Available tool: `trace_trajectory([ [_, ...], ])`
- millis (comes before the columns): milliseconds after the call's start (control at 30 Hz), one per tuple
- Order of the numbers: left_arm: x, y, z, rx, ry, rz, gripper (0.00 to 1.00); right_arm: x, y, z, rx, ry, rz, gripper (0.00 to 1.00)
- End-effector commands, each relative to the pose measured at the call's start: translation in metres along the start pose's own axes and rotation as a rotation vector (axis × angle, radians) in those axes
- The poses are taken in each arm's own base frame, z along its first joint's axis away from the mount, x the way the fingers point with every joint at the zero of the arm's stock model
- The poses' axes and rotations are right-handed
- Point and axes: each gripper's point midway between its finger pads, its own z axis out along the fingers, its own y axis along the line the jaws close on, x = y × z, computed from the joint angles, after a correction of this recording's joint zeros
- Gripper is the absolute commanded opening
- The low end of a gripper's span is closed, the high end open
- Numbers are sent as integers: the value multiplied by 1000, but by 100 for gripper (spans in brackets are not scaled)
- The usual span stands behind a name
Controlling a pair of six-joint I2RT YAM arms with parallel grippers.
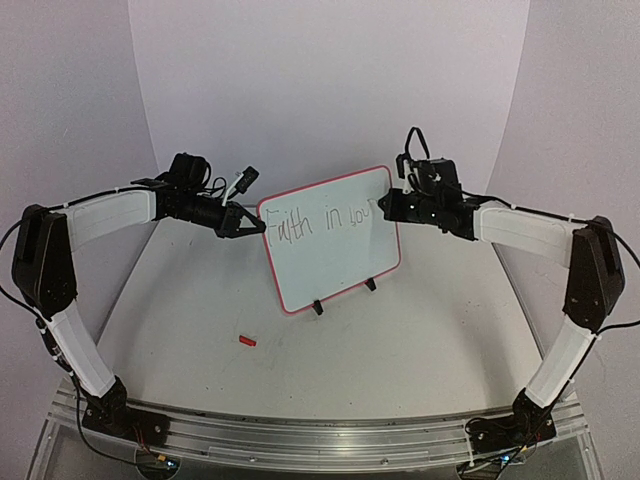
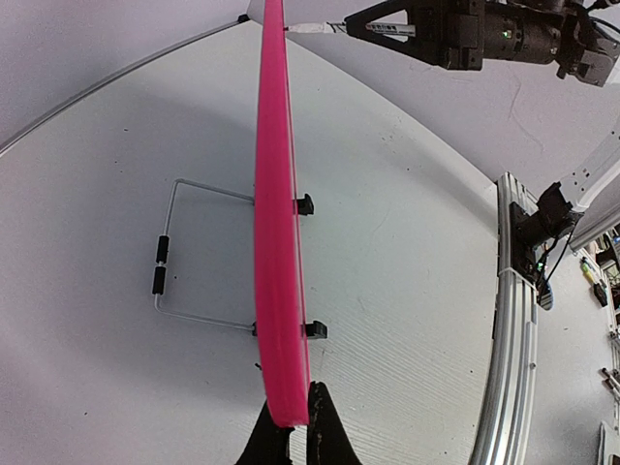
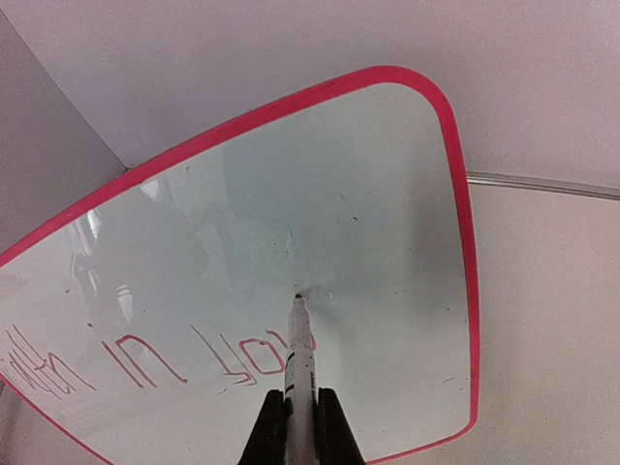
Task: Write a sentence on the whiteboard
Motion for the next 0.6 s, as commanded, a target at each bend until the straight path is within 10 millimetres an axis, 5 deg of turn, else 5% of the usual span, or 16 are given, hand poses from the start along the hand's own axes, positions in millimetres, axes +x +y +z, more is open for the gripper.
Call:
trace_trajectory([
  [0, 12, -13, 6, 25, 58, 0, 0, -10, 0, 6, 7, -25, -11, 0],
  [567, 11, -13, 5, 26, 56, 2, 0, 36, -18, 9, 46, 66, 22, 0],
])
